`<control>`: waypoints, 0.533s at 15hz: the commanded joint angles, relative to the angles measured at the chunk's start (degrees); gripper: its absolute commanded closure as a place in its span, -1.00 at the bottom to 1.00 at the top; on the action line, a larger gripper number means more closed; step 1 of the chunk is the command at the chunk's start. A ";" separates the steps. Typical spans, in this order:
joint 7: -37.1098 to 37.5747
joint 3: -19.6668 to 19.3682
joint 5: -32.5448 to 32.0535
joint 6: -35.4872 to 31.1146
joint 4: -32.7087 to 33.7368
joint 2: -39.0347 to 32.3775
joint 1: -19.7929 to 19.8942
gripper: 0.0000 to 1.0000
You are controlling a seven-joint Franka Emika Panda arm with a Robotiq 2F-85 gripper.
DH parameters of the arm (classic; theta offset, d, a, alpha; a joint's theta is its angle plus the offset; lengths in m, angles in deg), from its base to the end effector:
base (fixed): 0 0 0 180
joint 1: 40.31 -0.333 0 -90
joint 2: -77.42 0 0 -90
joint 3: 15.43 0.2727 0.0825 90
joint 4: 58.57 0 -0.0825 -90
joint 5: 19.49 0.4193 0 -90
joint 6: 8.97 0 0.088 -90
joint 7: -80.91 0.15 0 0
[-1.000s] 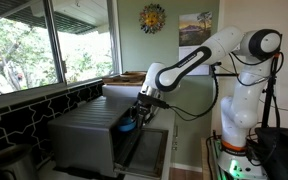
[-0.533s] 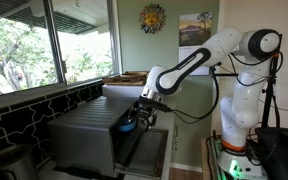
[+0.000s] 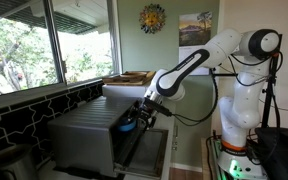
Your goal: Open the microwave door, put the blue bowl in the microwave and then close the microwave door
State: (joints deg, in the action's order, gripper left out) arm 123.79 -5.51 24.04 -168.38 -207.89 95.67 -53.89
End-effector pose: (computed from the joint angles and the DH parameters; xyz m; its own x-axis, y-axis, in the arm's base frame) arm 0.4747 0.1779 0.3070 0.5757 -0.8120 -0.0963 -0.7048 -0.4330 -0.5620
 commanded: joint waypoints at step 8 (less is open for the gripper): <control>-35.84 -8.96 24.48 -4.44 2.20 4.67 -8.24 -1.00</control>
State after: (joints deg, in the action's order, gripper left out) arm 96.29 -11.35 41.16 -170.59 -208.17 98.24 -59.24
